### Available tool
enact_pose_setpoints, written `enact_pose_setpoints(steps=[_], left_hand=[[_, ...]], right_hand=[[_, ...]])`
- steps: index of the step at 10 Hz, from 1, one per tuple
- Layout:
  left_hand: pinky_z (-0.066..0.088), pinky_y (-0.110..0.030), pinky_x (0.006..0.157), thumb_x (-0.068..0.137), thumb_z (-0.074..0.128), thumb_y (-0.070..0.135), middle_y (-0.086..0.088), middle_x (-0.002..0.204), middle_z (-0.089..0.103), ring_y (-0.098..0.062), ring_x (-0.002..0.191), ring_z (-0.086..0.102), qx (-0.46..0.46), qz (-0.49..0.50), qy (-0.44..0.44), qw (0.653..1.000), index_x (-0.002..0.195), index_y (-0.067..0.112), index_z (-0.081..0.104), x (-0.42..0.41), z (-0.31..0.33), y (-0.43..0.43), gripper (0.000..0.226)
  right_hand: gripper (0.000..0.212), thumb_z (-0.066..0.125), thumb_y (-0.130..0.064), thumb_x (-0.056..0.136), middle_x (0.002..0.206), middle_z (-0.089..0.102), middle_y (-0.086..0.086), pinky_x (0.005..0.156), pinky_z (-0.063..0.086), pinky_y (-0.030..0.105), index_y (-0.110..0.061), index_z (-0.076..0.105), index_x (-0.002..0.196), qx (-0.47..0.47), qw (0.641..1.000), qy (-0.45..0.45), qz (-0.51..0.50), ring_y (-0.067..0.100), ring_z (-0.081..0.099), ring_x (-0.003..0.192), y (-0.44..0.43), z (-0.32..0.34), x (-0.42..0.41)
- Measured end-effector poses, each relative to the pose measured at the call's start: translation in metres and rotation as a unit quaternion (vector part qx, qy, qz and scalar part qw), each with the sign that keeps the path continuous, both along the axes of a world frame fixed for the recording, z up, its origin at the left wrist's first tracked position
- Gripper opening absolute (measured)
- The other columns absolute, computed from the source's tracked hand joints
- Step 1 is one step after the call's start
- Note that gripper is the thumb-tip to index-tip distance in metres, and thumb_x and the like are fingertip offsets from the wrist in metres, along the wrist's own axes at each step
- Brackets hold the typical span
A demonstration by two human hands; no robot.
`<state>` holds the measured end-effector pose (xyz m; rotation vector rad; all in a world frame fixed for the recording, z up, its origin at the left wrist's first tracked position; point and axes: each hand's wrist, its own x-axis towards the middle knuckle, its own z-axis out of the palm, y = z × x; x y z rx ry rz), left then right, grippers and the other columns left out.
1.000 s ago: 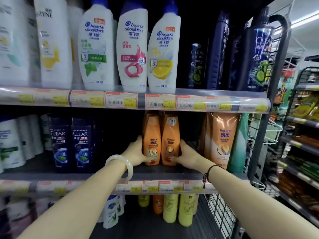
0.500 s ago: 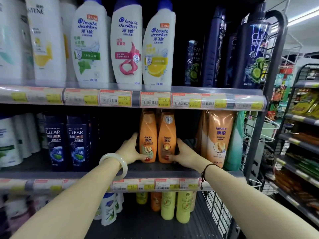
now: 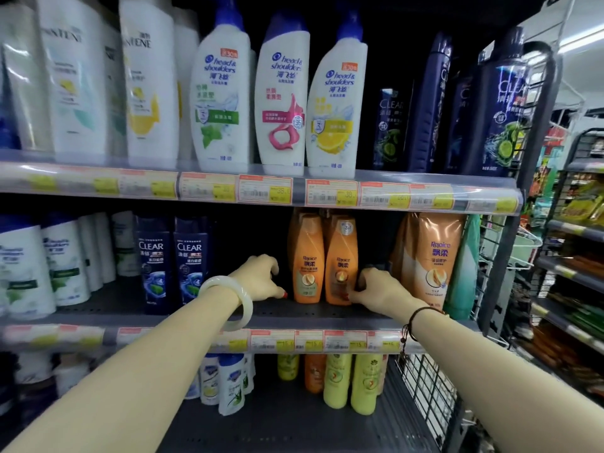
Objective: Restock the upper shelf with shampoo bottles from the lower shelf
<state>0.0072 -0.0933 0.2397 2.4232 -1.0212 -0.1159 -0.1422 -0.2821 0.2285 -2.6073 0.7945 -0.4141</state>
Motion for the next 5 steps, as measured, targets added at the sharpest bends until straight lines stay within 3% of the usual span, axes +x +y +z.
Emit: enact_pose_setpoints(steps=[1, 3, 4, 5], left_hand=[[0.051, -0.037, 0.095, 0.073, 0.076, 0.032, -0.011, 0.123, 0.054, -0.023, 0.105, 0.059, 0.007, -0.011, -0.02, 1.0, 0.12, 0.013, 0.054, 0.003, 0.007, 0.013, 0.055], [0.052, -0.041, 0.093, 0.076, 0.072, 0.029, -0.012, 0.126, 0.053, -0.026, 0.108, 0.058, 0.017, -0.038, -0.07, 0.997, 0.127, 0.012, 0.05, -0.001, 0.019, 0.036, 0.058], [0.052, -0.043, 0.092, 0.079, 0.069, 0.027, -0.011, 0.132, 0.052, -0.028, 0.112, 0.058, 0.027, -0.041, -0.1, 0.994, 0.132, 0.013, 0.047, -0.006, 0.026, 0.052, 0.059], [0.052, -0.042, 0.091, 0.081, 0.068, 0.026, -0.009, 0.134, 0.053, -0.027, 0.114, 0.058, -0.003, -0.037, -0.119, 0.992, 0.133, 0.015, 0.047, -0.009, 0.029, 0.066, 0.058]], right_hand=[[0.035, 0.067, -0.043, 0.078, 0.096, 0.062, 0.009, 0.07, 0.048, 0.033, -0.014, 0.052, 0.088, -0.028, 0.999, 0.02, -0.022, 0.027, 0.059, 0.082, 0.012, 0.007, -0.007], [0.024, 0.069, -0.028, 0.077, 0.091, 0.064, 0.007, 0.073, 0.05, 0.033, -0.01, 0.06, 0.09, -0.034, 0.999, 0.005, 0.015, 0.028, 0.063, 0.087, 0.062, 0.024, -0.007], [0.039, 0.067, -0.027, 0.079, 0.102, 0.062, 0.01, 0.075, 0.049, 0.033, -0.007, 0.056, 0.111, -0.057, 0.997, 0.006, 0.048, 0.028, 0.06, 0.093, 0.089, 0.032, 0.004], [0.042, 0.062, -0.024, 0.081, 0.111, 0.063, 0.014, 0.082, 0.053, 0.04, -0.004, 0.051, 0.117, -0.078, 0.995, 0.016, 0.066, 0.034, 0.06, 0.099, 0.105, 0.037, 0.017]])
